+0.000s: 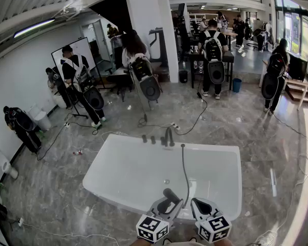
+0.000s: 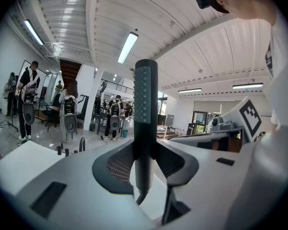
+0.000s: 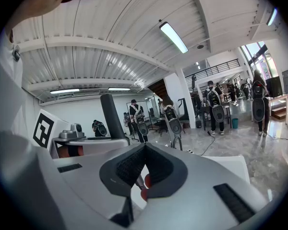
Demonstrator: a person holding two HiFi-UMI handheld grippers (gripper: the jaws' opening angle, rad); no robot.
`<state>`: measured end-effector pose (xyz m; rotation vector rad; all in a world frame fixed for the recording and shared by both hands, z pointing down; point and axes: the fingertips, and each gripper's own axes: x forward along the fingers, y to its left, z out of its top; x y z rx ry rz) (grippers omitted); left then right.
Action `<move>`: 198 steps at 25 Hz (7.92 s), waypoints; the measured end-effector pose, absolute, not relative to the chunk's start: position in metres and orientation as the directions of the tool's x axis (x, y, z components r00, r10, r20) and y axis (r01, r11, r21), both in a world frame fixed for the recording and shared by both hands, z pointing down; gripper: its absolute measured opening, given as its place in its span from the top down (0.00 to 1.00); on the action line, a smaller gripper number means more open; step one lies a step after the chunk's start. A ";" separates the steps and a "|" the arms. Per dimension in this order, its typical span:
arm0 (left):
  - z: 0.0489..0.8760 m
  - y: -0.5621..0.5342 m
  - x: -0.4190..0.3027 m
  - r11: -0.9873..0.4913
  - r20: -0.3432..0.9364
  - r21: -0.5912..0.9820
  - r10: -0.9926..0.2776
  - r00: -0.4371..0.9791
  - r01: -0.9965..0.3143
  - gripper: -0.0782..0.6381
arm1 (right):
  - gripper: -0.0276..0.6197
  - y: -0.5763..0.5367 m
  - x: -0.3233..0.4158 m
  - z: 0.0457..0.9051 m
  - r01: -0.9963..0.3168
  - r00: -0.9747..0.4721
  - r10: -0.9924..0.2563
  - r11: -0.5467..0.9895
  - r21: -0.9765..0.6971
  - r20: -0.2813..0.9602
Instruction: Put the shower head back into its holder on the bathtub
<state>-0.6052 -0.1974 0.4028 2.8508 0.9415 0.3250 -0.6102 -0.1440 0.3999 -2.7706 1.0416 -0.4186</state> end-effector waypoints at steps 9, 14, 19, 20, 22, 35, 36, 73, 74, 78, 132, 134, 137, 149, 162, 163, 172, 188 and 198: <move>0.405 -0.194 -0.607 -0.800 0.167 0.179 0.599 0.783 0.573 0.71 | 0.94 -0.142 -0.614 0.402 -0.624 0.716 -0.666 -0.745 -0.237 0.208; 0.402 -0.192 -0.612 -0.798 0.169 0.184 0.601 0.782 0.574 0.71 | 0.94 -0.142 -0.620 0.400 -0.629 0.701 -0.684 -0.726 -0.278 0.201; 0.400 -0.199 -0.608 -0.799 0.147 0.187 0.598 0.788 0.571 0.71 | 0.93 -0.147 -0.620 0.401 -0.637 0.702 -0.690 -0.719 -0.278 0.176; 0.399 -0.198 -0.607 -0.799 0.145 0.189 0.598 0.788 0.571 0.71 | 0.93 -0.147 -0.619 0.400 -0.638 0.703 -0.690 -0.719 -0.274 0.172; 0.398 -0.196 -0.607 -0.796 0.151 0.193 0.601 0.785 0.573 0.71 | 0.93 -0.146 -0.620 0.399 -0.641 0.700 -0.693 -0.716 -0.276 0.173; 0.396 -0.193 -0.603 -0.789 0.160 0.176 0.613 0.773 0.589 0.71 | 0.93 -0.138 -0.616 0.398 -0.612 0.722 -0.672 -0.731 -0.301 0.164; 0.396 -0.192 -0.603 -0.788 0.161 0.174 0.614 0.773 0.590 0.71 | 0.93 -0.136 -0.617 0.398 -0.608 0.726 -0.669 -0.733 -0.304 0.162; 0.408 -0.048 -0.552 -0.589 0.198 0.133 0.804 0.561 0.797 0.71 | 0.93 0.046 -0.620 0.411 -0.166 0.948 -0.244 -0.927 -0.335 0.206; 0.411 -0.043 -0.550 -0.572 0.193 0.135 0.816 0.545 0.809 0.71 | 0.93 0.048 -0.621 0.413 -0.146 0.951 -0.223 -0.933 -0.328 0.212; 0.426 -0.022 -0.542 -0.508 0.179 0.158 0.858 0.481 0.847 0.71 | 0.93 0.060 -0.630 0.426 -0.065 0.961 -0.140 -0.952 -0.298 0.237; 0.454 0.349 -0.488 -0.598 0.242 0.095 0.790 0.564 0.796 0.71 | 0.93 0.453 -0.596 0.440 -0.013 0.987 -0.054 -0.968 -0.250 0.155; 0.454 0.356 -0.466 -0.608 0.240 0.094 0.782 0.575 0.788 0.71 | 0.93 0.464 -0.566 0.438 -0.031 0.985 -0.071 -0.968 -0.248 0.156; 0.457 0.369 -0.436 -0.623 0.234 0.107 0.774 0.589 0.775 0.71 | 0.93 0.479 -0.524 0.434 -0.068 0.981 -0.107 -0.971 -0.230 0.162; 0.467 0.417 -0.333 -0.633 0.237 0.140 0.768 0.595 0.761 0.71 | 0.93 0.520 -0.404 0.437 -0.130 0.961 -0.180 -0.964 -0.234 0.209; 0.460 0.417 -0.231 -0.790 0.198 0.124 0.612 0.765 0.600 0.71 | 0.93 0.526 -0.275 0.440 -0.380 0.890 -0.426 -0.891 -0.249 0.165; 0.459 0.421 -0.222 -0.803 0.197 0.124 0.595 0.779 0.583 0.71 | 0.93 0.530 -0.264 0.440 -0.401 0.880 -0.446 -0.881 -0.251 0.161; 0.452 0.444 -0.156 -0.894 0.202 0.128 0.447 0.871 0.429 0.71 | 0.93 0.567 -0.183 0.428 -0.552 0.795 -0.595 -0.789 -0.272 0.114; 0.442 0.418 -0.037 -0.941 0.207 0.099 0.336 0.919 0.323 0.71 | 0.93 0.522 -0.046 0.428 -0.676 0.678 -0.727 -0.674 -0.297 0.106; 0.434 0.342 0.087 -0.945 0.151 0.108 0.323 0.934 0.309 0.71 | 0.93 0.432 0.091 0.416 -0.728 0.636 -0.763 -0.644 -0.236 0.118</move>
